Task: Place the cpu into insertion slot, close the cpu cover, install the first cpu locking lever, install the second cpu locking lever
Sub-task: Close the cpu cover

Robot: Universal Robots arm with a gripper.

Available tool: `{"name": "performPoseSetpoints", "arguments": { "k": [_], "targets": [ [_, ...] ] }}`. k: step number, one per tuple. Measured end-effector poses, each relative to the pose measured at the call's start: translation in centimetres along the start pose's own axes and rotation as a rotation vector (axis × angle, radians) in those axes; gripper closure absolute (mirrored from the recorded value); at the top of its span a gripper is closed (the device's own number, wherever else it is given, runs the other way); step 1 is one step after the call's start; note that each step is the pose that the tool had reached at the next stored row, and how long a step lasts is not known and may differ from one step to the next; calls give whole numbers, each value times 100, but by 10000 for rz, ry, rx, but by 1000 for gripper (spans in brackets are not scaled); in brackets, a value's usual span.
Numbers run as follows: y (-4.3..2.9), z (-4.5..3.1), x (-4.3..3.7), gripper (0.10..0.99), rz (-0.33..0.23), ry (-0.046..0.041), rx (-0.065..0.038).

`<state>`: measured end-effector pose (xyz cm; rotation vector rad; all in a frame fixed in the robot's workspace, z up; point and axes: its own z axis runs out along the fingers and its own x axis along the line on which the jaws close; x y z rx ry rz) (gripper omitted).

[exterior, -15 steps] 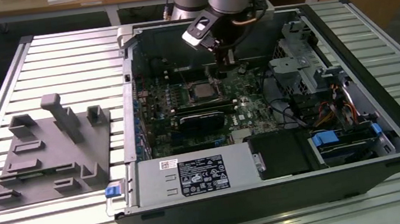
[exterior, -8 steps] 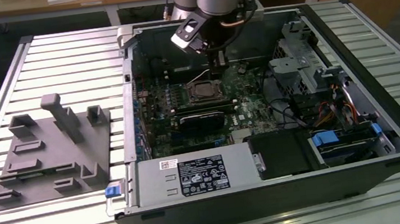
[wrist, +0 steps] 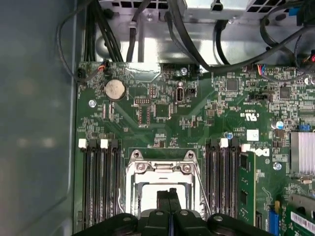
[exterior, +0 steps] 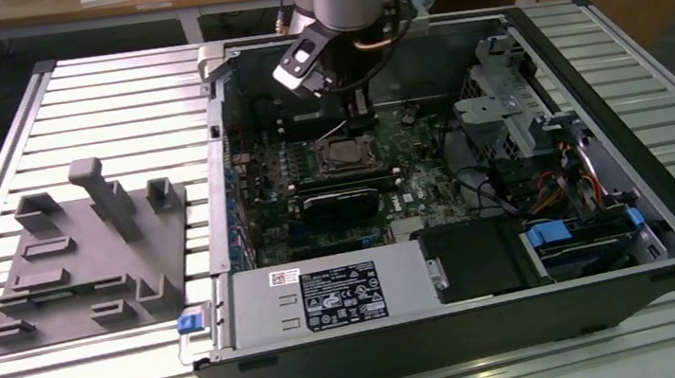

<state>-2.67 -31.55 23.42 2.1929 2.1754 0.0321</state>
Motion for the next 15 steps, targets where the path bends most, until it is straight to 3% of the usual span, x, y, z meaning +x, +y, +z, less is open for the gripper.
{"name": "performPoseSetpoints", "arguments": {
  "k": [4, 6, 15],
  "targets": [
    [-98, 19, 0, 980, 5, 7, -280],
    [-136, 33, -2, 980, 5, 14, -354],
    [-162, 110, -6, 980, -1, 16, -370]
  ]
}}
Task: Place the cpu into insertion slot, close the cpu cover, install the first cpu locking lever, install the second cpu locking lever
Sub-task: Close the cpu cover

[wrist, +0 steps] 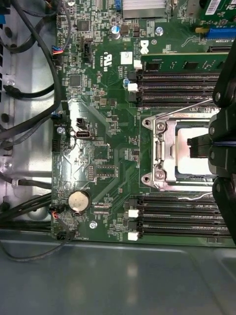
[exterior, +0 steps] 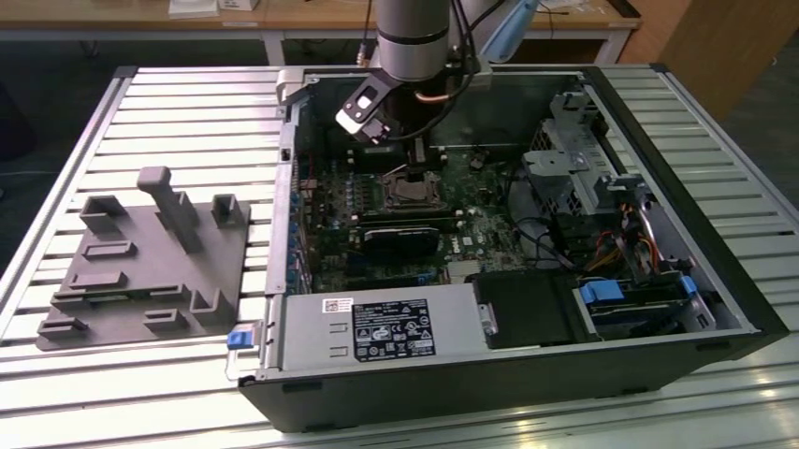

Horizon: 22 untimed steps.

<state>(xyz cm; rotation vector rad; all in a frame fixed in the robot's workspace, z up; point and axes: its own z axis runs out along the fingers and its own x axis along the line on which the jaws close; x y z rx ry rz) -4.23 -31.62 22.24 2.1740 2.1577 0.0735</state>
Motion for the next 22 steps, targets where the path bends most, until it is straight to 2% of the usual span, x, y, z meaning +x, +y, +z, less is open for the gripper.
{"name": "performPoseSetpoints", "arguments": {
  "k": [4, 6, 7, 19, 22],
  "targets": [
    [0, 1, 0, 980, -4, -11, 19],
    [3, 4, 1, 980, -7, -10, 256],
    [3, 3, 0, 980, -8, -13, 285],
    [20, 20, -10, 980, 5, -15, 286],
    [20, 22, -9, 980, -225, 1, 280]
  ]
}}
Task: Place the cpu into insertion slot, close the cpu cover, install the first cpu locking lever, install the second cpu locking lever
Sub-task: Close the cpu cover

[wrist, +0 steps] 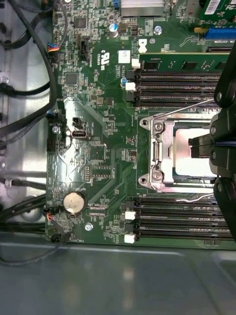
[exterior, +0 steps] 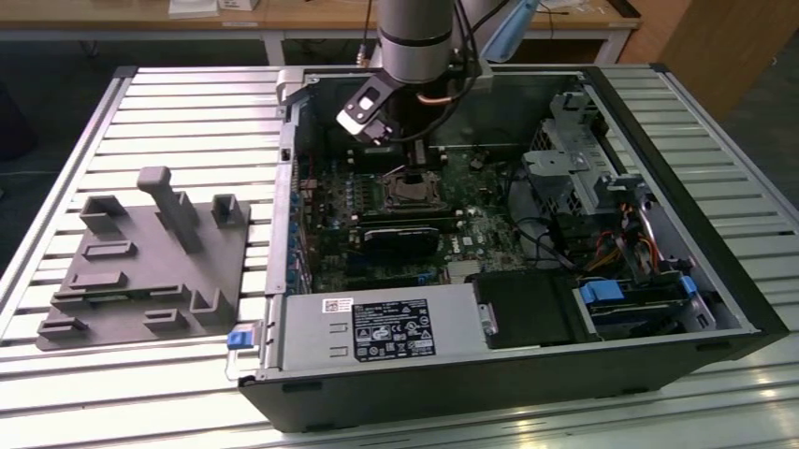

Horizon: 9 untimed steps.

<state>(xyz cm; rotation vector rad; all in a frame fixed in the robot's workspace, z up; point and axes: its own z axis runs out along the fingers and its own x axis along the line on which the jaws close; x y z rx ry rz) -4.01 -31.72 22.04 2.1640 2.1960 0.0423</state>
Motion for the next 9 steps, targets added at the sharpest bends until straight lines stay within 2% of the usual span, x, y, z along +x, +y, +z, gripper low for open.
{"name": "performPoseSetpoints", "arguments": {
  "k": [9],
  "targets": [
    [0, 9, 0, 980, -1644, 21, -34]
  ]
}}
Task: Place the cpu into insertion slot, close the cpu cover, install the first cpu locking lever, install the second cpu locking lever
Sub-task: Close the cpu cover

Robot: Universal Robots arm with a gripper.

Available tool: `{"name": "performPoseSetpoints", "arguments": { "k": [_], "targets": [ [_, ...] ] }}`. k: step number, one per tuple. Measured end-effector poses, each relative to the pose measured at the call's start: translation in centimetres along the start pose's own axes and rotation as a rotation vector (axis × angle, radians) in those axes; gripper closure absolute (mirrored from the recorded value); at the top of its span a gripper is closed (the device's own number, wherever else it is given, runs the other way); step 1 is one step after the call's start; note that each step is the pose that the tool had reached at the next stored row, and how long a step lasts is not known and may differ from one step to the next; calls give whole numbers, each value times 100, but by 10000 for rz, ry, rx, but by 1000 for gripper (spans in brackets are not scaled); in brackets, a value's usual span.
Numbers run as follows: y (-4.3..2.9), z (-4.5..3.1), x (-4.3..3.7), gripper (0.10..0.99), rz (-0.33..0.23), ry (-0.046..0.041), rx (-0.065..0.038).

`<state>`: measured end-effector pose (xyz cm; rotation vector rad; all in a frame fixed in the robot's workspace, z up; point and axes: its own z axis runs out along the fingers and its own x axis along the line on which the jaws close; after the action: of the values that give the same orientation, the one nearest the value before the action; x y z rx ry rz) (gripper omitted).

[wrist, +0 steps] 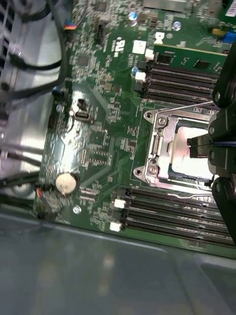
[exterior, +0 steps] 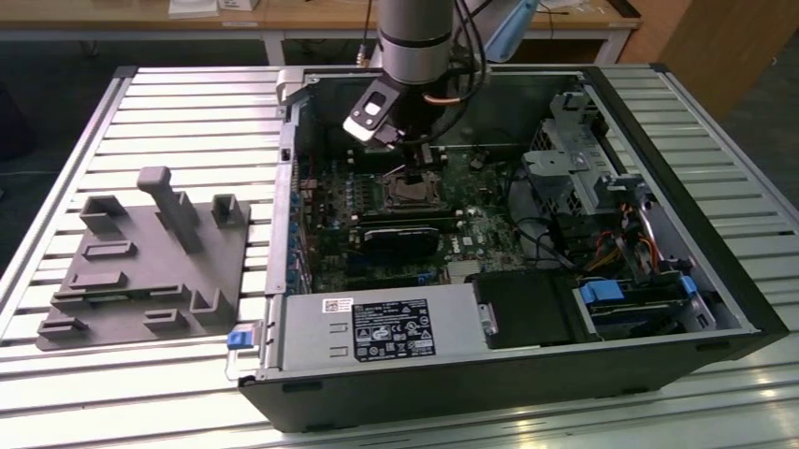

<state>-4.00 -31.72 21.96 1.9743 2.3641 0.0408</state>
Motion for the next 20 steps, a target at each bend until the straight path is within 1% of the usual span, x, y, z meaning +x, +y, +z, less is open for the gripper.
{"name": "performPoseSetpoints", "arguments": {
  "k": [4, 5, 20],
  "targets": [
    [0, 3, 0, 980, -719, 14, -17],
    [0, 4, 0, 980, -1220, 26, -29],
    [-1, 5, 0, 980, -3958, 148, -107]
  ]
}}
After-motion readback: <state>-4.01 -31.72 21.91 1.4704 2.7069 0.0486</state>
